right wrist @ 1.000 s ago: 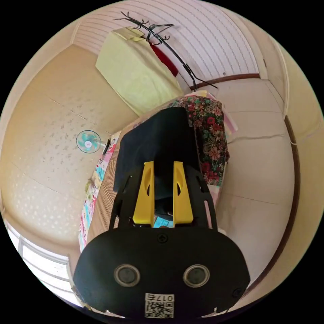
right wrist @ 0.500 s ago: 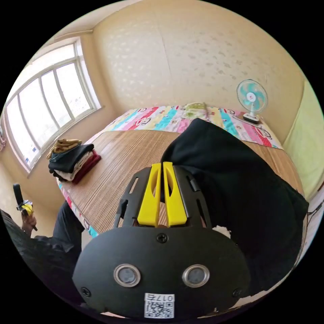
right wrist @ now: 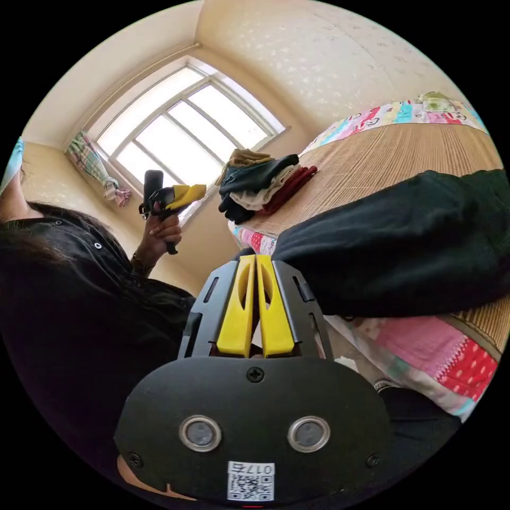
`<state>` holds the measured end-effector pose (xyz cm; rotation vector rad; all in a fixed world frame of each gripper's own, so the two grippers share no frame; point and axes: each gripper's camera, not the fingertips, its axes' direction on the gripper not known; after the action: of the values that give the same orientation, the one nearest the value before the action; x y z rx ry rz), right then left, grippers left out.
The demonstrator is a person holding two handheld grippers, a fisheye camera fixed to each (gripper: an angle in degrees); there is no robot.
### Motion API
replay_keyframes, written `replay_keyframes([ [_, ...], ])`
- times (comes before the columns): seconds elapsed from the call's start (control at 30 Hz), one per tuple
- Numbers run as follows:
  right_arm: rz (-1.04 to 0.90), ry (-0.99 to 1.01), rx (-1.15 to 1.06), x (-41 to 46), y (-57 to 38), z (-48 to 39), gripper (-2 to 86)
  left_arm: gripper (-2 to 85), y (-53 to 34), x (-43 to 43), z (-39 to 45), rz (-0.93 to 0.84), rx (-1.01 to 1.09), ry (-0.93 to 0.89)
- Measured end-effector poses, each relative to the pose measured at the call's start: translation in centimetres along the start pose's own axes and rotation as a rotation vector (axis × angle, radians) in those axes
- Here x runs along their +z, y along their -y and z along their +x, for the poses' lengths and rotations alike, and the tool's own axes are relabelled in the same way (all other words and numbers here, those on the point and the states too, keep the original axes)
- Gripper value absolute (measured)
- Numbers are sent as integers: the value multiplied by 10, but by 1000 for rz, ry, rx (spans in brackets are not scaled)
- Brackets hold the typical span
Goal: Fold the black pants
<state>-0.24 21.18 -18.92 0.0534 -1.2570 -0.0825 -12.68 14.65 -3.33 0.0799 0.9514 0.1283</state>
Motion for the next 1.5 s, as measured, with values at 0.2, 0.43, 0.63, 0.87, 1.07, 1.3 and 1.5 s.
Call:
replay_keyframes([
  [0.2, 156, -370, 367, -108, 6, 68, 20, 113, 123, 193, 24, -348, 171, -110],
  [0.43, 279, -414, 491, -122, -18, 56, 52, 153, 192, 382, 63, -454, 230, 127],
  [0.63, 289, -461, 636, -121, -36, 94, 83, 91, 195, 444, 21, -517, 61, 82],
  [0.87, 419, -225, 785, -109, 18, 184, 118, 36, 188, 339, -4, -317, -109, -243],
  [1.07, 528, -335, 726, -119, 17, 116, 29, 27, 201, 186, 20, -73, -21, -229],
  [1.3, 691, -200, 304, -163, 32, -45, 10, 25, 184, -48, 65, 337, 162, -339],
  [1.5, 829, -277, -88, -230, 30, -208, 6, 25, 151, -239, 118, 633, 343, -369],
])
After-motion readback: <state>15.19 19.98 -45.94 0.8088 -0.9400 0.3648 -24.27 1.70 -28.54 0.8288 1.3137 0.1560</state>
